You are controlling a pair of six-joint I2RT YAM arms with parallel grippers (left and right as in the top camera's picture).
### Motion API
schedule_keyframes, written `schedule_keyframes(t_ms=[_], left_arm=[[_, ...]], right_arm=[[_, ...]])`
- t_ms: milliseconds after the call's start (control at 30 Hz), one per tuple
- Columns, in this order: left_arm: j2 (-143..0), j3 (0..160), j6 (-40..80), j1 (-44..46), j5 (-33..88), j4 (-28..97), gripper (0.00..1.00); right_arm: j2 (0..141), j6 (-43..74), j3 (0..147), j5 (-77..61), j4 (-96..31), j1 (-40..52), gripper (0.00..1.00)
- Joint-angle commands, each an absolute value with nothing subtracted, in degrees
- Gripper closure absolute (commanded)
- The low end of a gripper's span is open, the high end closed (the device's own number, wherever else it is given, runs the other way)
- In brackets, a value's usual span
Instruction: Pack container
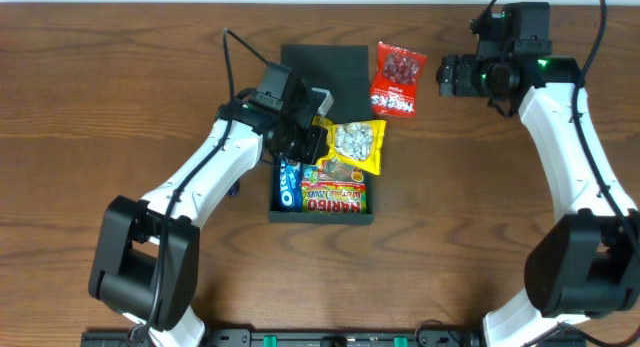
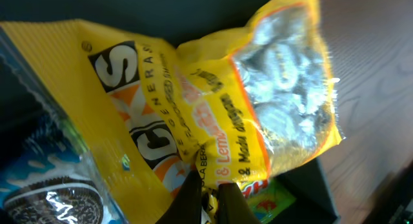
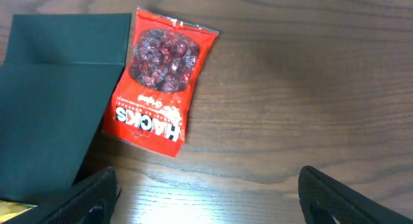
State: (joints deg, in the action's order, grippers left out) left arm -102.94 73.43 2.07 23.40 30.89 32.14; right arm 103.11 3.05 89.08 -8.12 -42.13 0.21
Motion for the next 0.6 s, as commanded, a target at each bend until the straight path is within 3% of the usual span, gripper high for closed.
schedule_keyframes(t_ms=[0,33,67,367,467,500,533,567], left_arm=[[-104.2,73.2,3.9,23.2,27.3,33.3,0.94],[-104.2,73.2,3.9,23.2,27.2,33.6,0.90],[-104.2,73.2,3.9,23.2,27.3,34.0,0.76],[-100.6,73.2,3.5,23.2,28.5,39.2,0.65],[-97.8,73.2,2.9,23.2,27.6,39.9,0.52],[-97.1,73.2,2.3,23.2,27.3,39.8,0.44],[-95.9,73.2,1.3,23.2,26.2,39.6,0.08],[-95.3,73.2,1.1,23.2,25.2,39.3,0.05]], right_arm=[[102.5,3.8,89.3,-8.4,-42.3,-0.1,0.11],[102.5,3.8,89.3,-8.4,-42.3,-0.1,0.11],[102.5,3.8,89.3,-8.4,-42.2,-0.1,0.11],[102.5,3.8,89.3,-8.4,-42.3,-0.1,0.11],[102.5,3.8,89.3,-8.5,-42.3,-0.1,0.10],[102.5,3.8,89.3,-8.6,-42.3,-0.1,0.10],[102.5,3.8,89.3,-9.1,-42.3,-0.1,0.11],[102.5,3.8,89.3,-9.5,-42.2,-0.1,0.10]])
